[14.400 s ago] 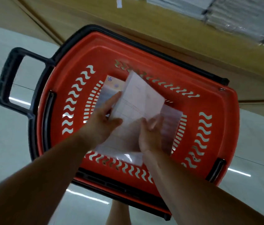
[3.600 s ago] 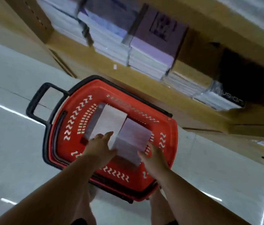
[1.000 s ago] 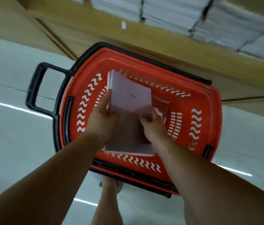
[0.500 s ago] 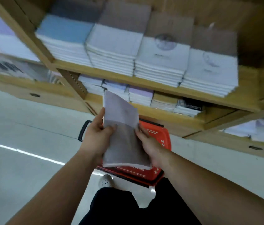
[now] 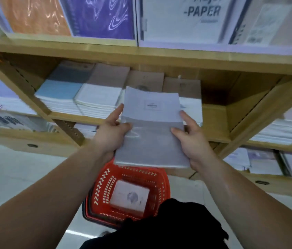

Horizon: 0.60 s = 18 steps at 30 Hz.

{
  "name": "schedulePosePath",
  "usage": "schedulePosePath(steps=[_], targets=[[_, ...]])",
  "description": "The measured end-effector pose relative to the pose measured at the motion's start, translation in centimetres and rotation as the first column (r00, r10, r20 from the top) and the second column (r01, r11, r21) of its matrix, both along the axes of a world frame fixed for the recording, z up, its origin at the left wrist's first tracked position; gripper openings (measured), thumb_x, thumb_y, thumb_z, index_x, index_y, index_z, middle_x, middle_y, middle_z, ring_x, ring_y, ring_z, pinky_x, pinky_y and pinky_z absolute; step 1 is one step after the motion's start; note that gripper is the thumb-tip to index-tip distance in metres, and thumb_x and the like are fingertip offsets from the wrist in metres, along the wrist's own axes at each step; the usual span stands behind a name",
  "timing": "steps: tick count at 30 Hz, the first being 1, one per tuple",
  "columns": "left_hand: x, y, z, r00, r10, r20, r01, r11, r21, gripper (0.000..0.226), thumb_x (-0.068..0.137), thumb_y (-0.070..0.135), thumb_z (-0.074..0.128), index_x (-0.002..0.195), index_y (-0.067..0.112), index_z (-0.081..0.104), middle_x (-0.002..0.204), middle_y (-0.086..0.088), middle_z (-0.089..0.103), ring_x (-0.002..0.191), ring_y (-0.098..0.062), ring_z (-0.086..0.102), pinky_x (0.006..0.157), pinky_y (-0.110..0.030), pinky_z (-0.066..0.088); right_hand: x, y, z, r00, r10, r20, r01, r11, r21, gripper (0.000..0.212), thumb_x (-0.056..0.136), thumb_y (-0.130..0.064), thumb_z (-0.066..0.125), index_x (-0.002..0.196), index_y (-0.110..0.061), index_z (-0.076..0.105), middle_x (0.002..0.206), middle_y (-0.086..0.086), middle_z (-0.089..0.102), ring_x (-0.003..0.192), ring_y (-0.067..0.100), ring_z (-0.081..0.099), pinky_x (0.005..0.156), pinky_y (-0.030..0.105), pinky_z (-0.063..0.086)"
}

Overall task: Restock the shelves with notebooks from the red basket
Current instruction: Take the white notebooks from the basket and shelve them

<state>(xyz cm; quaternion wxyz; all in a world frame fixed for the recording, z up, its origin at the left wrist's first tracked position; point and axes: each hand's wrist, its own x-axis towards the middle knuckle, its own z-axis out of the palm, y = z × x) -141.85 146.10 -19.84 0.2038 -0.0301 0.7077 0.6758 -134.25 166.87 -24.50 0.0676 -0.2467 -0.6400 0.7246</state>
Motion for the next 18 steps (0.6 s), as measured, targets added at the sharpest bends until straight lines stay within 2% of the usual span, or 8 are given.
schedulePosePath(steps=[4,7,9,10,12,14,16,18], targets=[[-3.1,7.5,-1.7,0.989,-0.136,-0.052,0.135,0.991,-0.020,0.065,0.098,-0.002,0.054,0.146,0.040,0.044,0.090,0.010,0.077,0.085,-0.018,0.074,0.072,-0.031,0.061,-1.5,6.7,-0.2,0.991,-0.130,-0.018,0.131,0.989,0.075,0.061,0.097,-0.008,0.065,0.150,-0.033,0.048,0.124,-0.007,0.068,0.102,0.008,0.070,0.077,0.027,0.060],[-6.2,12.2,-3.9,0.964,-0.244,-0.107,0.230,0.965,-0.124,0.056,0.093,-0.006,0.055,0.119,0.044,0.059,0.098,0.010,0.073,0.091,-0.016,0.070,0.069,-0.019,0.056,-4.5,11.0,-0.9,0.982,-0.188,0.007,0.184,0.965,0.188,0.050,0.098,-0.009,0.063,0.142,-0.030,0.056,0.118,-0.011,0.068,0.103,0.011,0.066,0.080,0.033,0.058],[-8.4,14.2,-5.5,0.935,-0.319,-0.154,0.278,0.931,-0.239,0.052,0.084,0.010,0.070,0.128,0.035,0.062,0.114,0.006,0.072,0.100,-0.016,0.070,0.077,-0.025,0.059,-7.2,13.1,-2.1,0.968,-0.245,0.050,0.227,0.944,0.239,0.034,0.098,-0.008,0.062,0.129,-0.022,0.063,0.105,-0.010,0.068,0.098,0.016,0.065,0.075,0.032,0.056],[-9.6,14.9,-6.2,0.908,-0.378,-0.181,0.309,0.895,-0.321,0.066,0.077,0.022,0.078,0.139,0.031,0.058,0.124,0.004,0.069,0.106,-0.016,0.069,0.086,-0.031,0.060,-8.8,13.9,-3.0,0.960,-0.272,0.070,0.243,0.930,0.277,0.026,0.097,-0.008,0.062,0.121,-0.019,0.063,0.104,-0.005,0.068,0.100,0.022,0.066,0.076,0.033,0.056],[-11.4,15.5,-6.8,0.826,-0.522,-0.215,0.347,0.770,-0.535,0.090,0.070,0.036,0.087,0.149,0.026,0.047,0.140,0.000,0.060,0.121,-0.018,0.062,0.102,-0.027,0.049,-11.4,15.1,-4.4,0.951,-0.291,0.105,0.237,0.904,0.356,0.019,0.097,-0.010,0.063,0.114,-0.019,0.062,0.111,0.007,0.068,0.107,0.031,0.066,0.088,0.042,0.058],[-12.5,15.6,-7.2,0.669,-0.681,-0.298,0.278,0.602,-0.749,0.094,0.069,0.046,0.085,0.150,0.020,0.046,0.144,-0.006,0.055,0.129,-0.026,0.055,0.102,-0.022,0.039,-13.3,15.7,-5.3,0.957,-0.258,0.134,0.184,0.895,0.406,0.035,0.097,-0.012,0.064,0.131,-0.019,0.062,0.116,0.004,0.064,0.113,0.024,0.063,0.100,0.042,0.053],[-13.1,15.1,-7.5,0.527,-0.780,-0.337,0.110,0.456,-0.883,0.099,0.062,0.057,0.081,0.148,0.022,0.046,0.144,-0.009,0.054,0.130,-0.033,0.051,0.106,-0.032,0.040,-14.3,15.8,-5.8,0.962,-0.226,0.154,0.128,0.870,0.476,0.050,0.097,-0.017,0.065,0.145,-0.023,0.055,0.120,0.000,0.064,0.113,0.018,0.060,0.101,0.037,0.051],[-13.7,14.5,-8.5,0.530,-0.811,-0.248,0.014,0.301,-0.954,0.106,0.066,0.064,0.079,0.154,0.024,0.035,0.155,-0.010,0.042,0.141,-0.035,0.037,0.117,-0.044,0.031,-14.7,15.7,-6.3,0.961,-0.204,0.186,0.077,0.844,0.531,0.055,0.094,-0.032,0.067,0.147,-0.027,0.053,0.126,0.004,0.068,0.117,0.024,0.062,0.101,0.040,0.052]])
